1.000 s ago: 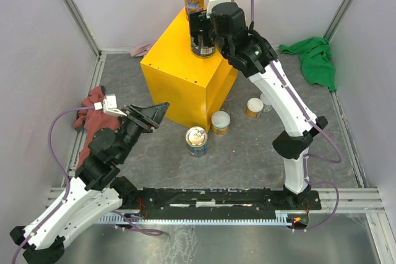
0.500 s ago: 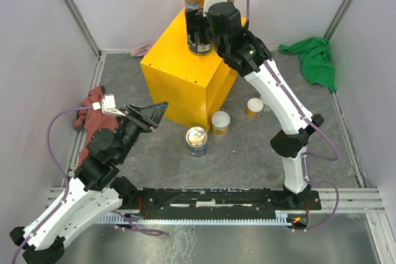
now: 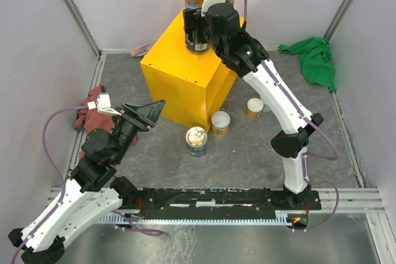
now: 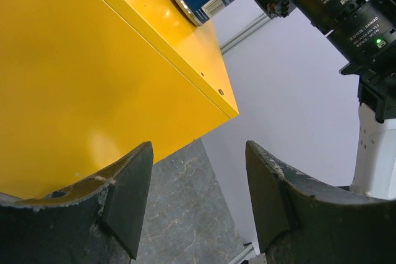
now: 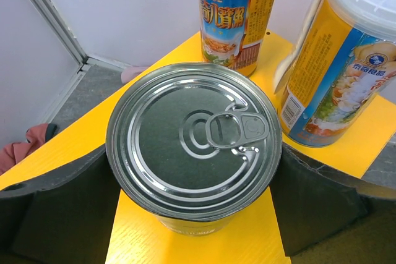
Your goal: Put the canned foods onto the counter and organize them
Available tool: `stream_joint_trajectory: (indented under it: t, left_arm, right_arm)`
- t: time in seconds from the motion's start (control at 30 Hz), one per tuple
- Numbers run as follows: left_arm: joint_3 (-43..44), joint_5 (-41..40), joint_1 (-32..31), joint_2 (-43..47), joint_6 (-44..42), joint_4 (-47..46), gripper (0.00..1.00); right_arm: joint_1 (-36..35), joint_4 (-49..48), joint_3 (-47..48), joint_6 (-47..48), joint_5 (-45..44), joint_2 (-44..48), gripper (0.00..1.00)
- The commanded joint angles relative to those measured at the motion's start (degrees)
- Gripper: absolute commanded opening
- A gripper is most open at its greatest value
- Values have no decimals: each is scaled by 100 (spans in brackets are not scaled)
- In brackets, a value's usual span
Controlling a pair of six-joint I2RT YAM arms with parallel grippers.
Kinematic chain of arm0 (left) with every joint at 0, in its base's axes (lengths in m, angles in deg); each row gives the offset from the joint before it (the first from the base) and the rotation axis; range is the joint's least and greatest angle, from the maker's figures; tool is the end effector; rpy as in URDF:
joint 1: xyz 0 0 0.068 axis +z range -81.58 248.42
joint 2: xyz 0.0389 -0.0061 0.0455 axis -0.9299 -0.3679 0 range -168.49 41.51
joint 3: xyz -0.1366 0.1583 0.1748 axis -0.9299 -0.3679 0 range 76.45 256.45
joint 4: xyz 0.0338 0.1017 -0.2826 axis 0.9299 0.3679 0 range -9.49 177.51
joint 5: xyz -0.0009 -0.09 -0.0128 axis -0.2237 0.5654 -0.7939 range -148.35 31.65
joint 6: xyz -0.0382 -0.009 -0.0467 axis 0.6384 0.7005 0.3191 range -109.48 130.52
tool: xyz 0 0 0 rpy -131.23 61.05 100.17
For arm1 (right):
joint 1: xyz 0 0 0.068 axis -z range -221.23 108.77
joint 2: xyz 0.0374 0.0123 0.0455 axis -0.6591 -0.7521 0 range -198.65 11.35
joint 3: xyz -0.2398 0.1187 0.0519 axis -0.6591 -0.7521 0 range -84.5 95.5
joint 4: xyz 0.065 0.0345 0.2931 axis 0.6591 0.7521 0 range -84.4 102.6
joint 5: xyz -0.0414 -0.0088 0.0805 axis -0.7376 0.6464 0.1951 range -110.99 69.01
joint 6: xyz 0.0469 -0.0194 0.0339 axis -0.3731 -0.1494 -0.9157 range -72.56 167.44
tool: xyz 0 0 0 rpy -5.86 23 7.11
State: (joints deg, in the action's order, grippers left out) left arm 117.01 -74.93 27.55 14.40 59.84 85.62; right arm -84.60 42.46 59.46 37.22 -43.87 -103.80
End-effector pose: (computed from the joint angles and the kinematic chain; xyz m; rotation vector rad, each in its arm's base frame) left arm 0.1355 -0.1001 0.3761 -0.3635 1.4800 -1.0772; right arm 0.3543 0.3102 0.5274 -0.1971 1.7015 0.3559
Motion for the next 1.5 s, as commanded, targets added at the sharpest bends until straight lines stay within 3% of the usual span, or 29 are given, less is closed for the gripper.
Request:
stream_joint_trajectory:
  t: [0.0,0.23,0.67,1.47]
  left_arm:
    - [310,-154,17,-7,-245,87,68]
    - [446,-155,21,10,-222,196,67]
    - [972,155,17,-320,-335,61,67]
    - [1993,564,16,-2052,-1356,-565,67]
  right_arm:
    - [-9,-296,-197,-208,279,226,90]
    - [-4,-430,-536,-230,379,363,99]
    - [22,-738,-932,-216,576,762,99]
    - [239,-871,-885,-493,1260,883,99]
